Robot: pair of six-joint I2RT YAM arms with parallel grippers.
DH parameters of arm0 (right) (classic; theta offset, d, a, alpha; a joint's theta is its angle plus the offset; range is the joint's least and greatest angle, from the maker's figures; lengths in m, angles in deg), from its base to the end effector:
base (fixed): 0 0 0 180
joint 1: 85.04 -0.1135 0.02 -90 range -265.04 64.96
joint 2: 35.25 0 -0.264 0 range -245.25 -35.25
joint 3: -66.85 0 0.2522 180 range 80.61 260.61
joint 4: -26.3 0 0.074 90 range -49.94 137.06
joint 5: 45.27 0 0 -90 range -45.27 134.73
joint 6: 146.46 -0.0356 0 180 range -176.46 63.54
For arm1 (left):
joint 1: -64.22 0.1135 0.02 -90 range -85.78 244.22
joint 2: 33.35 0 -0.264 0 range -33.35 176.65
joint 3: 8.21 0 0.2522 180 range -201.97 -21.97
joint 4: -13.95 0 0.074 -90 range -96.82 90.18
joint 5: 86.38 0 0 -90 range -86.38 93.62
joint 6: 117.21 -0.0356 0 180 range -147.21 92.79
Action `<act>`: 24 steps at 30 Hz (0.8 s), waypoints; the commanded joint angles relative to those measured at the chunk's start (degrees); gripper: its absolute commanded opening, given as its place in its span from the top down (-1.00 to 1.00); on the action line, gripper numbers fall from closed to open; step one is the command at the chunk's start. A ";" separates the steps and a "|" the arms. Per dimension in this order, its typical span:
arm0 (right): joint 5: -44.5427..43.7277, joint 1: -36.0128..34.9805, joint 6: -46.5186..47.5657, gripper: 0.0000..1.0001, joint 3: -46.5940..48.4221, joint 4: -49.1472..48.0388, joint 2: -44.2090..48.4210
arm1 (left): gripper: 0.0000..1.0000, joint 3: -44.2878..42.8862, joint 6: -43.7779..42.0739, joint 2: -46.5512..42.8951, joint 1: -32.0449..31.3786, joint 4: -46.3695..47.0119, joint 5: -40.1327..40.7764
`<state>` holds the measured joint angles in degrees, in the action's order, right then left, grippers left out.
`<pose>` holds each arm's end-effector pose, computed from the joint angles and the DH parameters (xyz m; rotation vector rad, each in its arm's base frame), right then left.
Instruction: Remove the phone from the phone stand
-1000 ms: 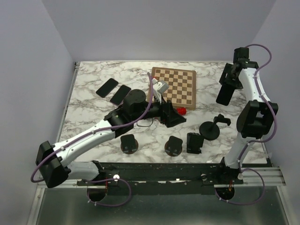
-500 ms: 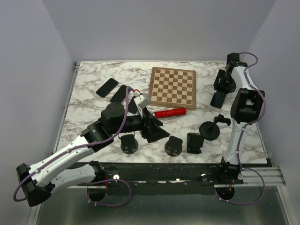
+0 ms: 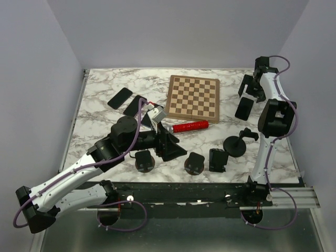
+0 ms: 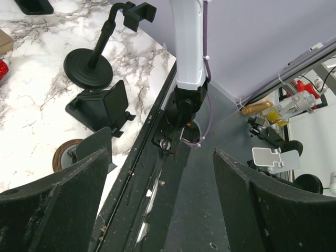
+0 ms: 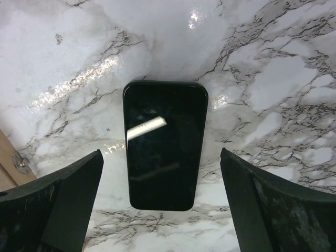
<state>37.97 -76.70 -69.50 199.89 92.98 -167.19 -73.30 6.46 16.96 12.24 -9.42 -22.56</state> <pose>0.4880 -0.0758 0.2151 0.5363 2.6546 -0.1358 0.1108 -0.1672 0.3652 0.6823 1.8281 -1.4452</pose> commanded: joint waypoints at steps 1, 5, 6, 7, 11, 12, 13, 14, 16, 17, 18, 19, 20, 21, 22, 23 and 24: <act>-0.63 0.13 0.82 -1.00 3.39 3.01 3.63 | -0.76 -2.25 -1.72 -1.99 -0.13 -3.36 3.78; -0.78 -0.22 -0.22 -0.99 -0.16 1.86 11.73 | -0.76 -4.19 -4.12 -3.84 -0.14 -6.18 10.08; -0.18 -0.32 -0.56 -0.99 -1.98 1.07 14.40 | -0.76 -4.81 -4.68 -4.33 -0.13 -7.17 12.38; 0.25 -0.74 -0.88 -0.99 -3.90 -0.08 17.94 | -0.76 -5.38 -5.28 -4.84 -0.13 -7.92 15.15; 2.79 -2.44 -2.29 -0.99 -13.79 -6.86 34.17 | -0.77 -6.61 -7.46 -7.45 0.04 -9.36 25.54; 3.38 -2.69 -3.00 -0.99 -16.20 -8.31 38.47 | -0.77 -6.81 -7.93 -8.16 0.04 -9.55 29.34; 4.96 -2.87 -3.28 -1.00 -18.78 -9.37 42.12 | -0.77 -7.02 -8.51 -8.71 0.13 -9.47 31.75; 6.19 -2.88 -3.67 -0.99 -20.82 -10.55 46.23 | -0.77 -7.15 -9.04 -9.34 0.22 -9.31 34.10; 9.63 -2.89 -4.42 -0.99 -24.77 -11.85 53.68 | -0.77 -7.36 -10.37 -10.48 0.36 -8.58 38.07; 11.64 -2.89 -4.92 -1.00 -27.43 -13.02 57.20 | -0.77 -7.44 -11.03 -11.04 0.39 -8.06 40.13; 13.06 -2.88 -5.13 -1.00 -29.93 -14.16 61.24 | -0.77 -7.59 -11.74 -11.54 0.48 -7.66 41.70; 14.23 -2.88 -5.39 -0.99 -32.75 -15.36 64.71 | -0.77 -7.73 -12.35 -12.03 0.57 -7.21 43.51; 14.65 -2.88 -5.65 -1.00 -34.92 -15.84 68.60 | -0.77 -7.94 -13.25 -12.55 0.57 -6.79 44.88; 14.58 -2.83 -6.07 -1.00 -37.07 -16.01 71.61 | -0.77 -8.06 -14.02 -13.10 0.66 -6.35 46.51; 14.46 -2.84 -6.43 -0.99 -38.97 -15.82 74.91 | -0.77 -8.08 -14.88 -13.71 0.66 -5.95 47.88; 14.54 -2.89 -6.69 -0.99 -40.28 -15.40 77.99 | -0.77 -8.08 -15.56 -14.31 0.74 -5.47 49.54; 14.72 -2.89 -6.82 -0.99 -41.64 -14.91 80.61 | -0.77 -8.08 -16.39 -15.07 0.74 -5.04 51.15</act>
<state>48.96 -79.71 -74.50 164.09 77.86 -93.10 -79.73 -4.94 4.35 12.52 -16.46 17.44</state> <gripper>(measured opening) 0.997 0.885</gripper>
